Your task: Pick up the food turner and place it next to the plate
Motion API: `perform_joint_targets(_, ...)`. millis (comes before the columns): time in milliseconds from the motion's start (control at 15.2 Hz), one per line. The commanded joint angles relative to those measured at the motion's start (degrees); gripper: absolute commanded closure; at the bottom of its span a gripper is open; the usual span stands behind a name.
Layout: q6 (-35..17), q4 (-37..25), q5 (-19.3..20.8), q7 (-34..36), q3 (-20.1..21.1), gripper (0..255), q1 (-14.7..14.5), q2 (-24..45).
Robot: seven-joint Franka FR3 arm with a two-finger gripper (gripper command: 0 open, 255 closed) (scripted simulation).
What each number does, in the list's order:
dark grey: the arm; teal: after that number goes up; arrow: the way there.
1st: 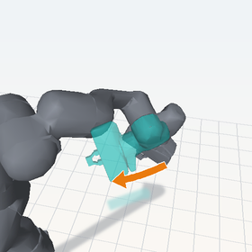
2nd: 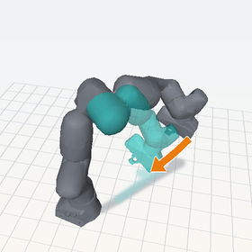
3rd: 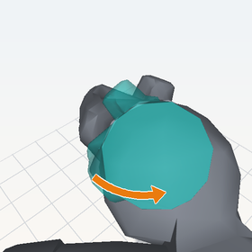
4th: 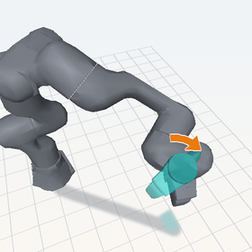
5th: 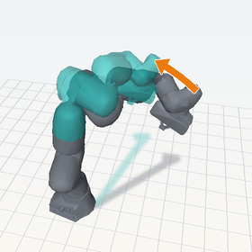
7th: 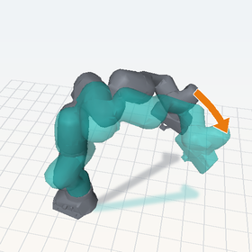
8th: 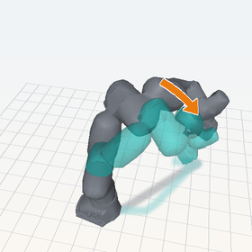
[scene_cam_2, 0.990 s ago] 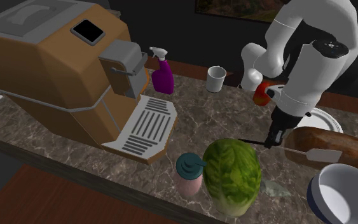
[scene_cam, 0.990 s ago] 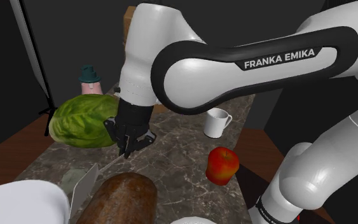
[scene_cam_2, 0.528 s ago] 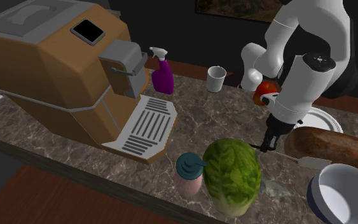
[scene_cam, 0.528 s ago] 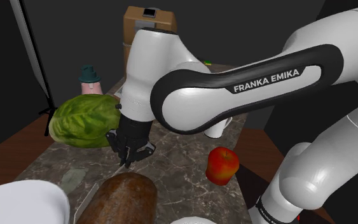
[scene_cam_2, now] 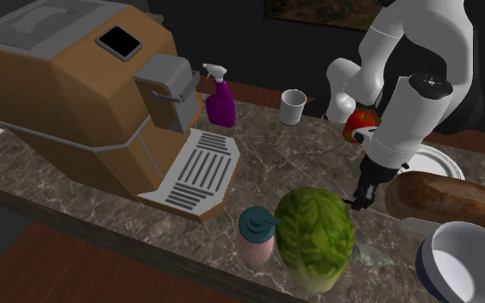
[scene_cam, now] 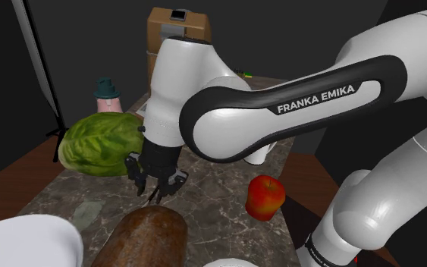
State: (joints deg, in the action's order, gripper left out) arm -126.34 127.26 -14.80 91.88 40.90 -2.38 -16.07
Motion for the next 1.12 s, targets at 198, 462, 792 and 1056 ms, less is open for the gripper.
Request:
perform_joint_targets(198, 0.0, 0.0, 0.0, 0.0, 0.0, 0, 0.0, 0.0)
perform_joint_targets(462, 6.1, -3.0, -1.2, -1.1, -2.1, 0, -0.5, -3.2)
perform_joint_targets(792, 7.6, -3.9, -1.4, -1.3, -2.6, 0, -0.6, -3.9)
perform_joint_targets(1056, 7.6, -4.0, -1.4, -1.3, -2.6, 0, -0.6, -3.9)
